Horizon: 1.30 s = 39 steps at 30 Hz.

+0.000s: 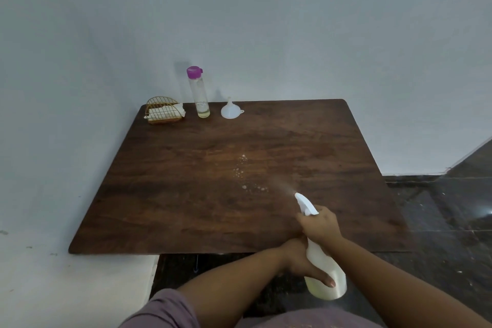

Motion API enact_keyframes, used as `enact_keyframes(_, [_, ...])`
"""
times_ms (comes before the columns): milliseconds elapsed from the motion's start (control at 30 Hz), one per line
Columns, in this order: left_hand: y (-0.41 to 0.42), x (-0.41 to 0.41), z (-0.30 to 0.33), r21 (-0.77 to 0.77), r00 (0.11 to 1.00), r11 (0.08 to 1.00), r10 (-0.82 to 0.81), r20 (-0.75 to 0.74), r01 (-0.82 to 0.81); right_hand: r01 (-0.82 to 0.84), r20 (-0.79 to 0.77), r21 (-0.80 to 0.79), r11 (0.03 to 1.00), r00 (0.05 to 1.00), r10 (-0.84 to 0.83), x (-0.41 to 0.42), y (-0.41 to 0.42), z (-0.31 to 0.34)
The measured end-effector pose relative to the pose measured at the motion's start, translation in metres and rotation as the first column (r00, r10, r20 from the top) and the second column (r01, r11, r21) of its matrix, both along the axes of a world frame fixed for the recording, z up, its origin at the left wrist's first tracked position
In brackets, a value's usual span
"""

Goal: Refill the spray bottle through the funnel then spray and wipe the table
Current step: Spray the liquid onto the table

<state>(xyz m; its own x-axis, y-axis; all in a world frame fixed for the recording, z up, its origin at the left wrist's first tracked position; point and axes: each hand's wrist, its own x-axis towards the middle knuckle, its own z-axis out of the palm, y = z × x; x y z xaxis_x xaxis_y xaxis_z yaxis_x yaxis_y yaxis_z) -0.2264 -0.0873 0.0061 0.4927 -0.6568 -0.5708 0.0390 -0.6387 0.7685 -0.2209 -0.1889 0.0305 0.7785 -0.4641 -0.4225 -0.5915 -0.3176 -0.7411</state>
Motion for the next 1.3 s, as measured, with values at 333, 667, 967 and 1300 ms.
enact_keyframes(333, [-0.023,0.005,0.011,-0.014,0.996,0.997,-0.078,0.045,0.079,0.02,-0.007,-0.013,1.0,1.0,-0.02,0.001,-0.026,0.005])
enact_keyframes(667, [-0.014,0.022,0.022,-0.029,1.0,0.999,0.023,0.011,-0.023,-0.164,0.038,-0.132,0.978,0.985,0.17,0.024,-0.019,0.013])
enact_keyframes(967, [-0.002,0.043,0.021,-0.042,0.998,0.997,0.064,0.002,-0.064,-0.215,0.053,-0.106,0.971,0.974,0.222,0.047,-0.008,0.022])
enact_keyframes(1300, [0.031,0.113,0.039,-0.037,0.991,0.999,0.03,0.129,-0.026,-0.264,0.164,0.086,0.961,0.955,0.248,0.091,-0.009,0.032])
